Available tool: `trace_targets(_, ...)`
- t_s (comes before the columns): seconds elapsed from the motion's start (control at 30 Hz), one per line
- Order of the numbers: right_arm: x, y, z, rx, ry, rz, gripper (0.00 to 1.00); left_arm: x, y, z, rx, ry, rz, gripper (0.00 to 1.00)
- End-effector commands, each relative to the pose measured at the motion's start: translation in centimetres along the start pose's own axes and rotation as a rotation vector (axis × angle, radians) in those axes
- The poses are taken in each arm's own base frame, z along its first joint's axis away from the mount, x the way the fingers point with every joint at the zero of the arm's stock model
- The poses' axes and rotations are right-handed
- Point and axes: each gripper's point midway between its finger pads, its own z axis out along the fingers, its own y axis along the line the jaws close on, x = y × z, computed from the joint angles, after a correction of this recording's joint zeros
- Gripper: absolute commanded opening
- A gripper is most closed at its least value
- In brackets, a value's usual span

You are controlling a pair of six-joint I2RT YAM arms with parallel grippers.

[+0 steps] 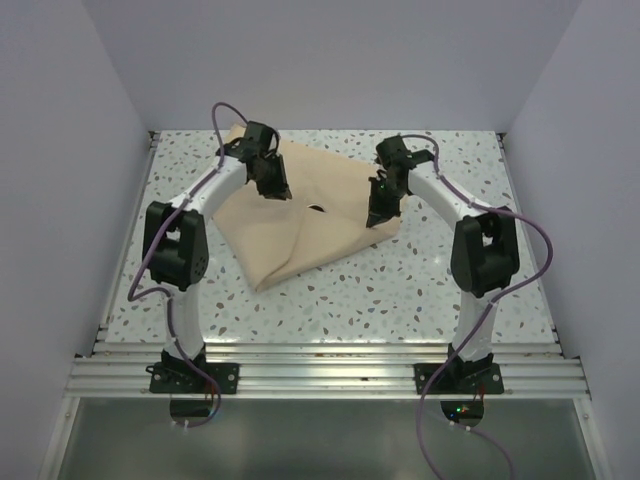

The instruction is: Prepare the surgical pack

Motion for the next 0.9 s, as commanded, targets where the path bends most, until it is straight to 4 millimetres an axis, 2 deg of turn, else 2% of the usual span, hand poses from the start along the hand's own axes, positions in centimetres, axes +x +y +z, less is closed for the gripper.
trace_targets(0.0,0.1,0.2,1.0,-0.026,0.008,-0.014,0.0,-1.7,-0.1,0.8,0.0,-0.024,0.033,0.23)
trace_targets(0.17,0.1,1.5,1.2,-0.047,-0.015,-0.049,0.0,-1.3,1.2,2.1,-0.032,0.009,0.025,0.23)
trace_targets(0.27,0.7,1.4,1.6,-0.041,0.0,-0.057,0.0,-1.1,2.1,2.5,-0.042,0.026,0.012,0.23)
trace_targets(0.53,1.4,1.1,4.1,-0.043,0.041,-0.062,0.0,-0.4,2.5,3.7,-0.019,0.064,-0.008,0.23)
trace_targets(0.7,0.9,1.2,5.7,-0.038,0.034,-0.076,0.0,0.2,2.5,3.9,-0.012,0.081,-0.016,0.23)
trace_targets(0.87,0.3,0.5,7.6,0.006,0.046,-0.085,0.0,0.5,2.6,3.9,-0.012,0.088,-0.018,0.23)
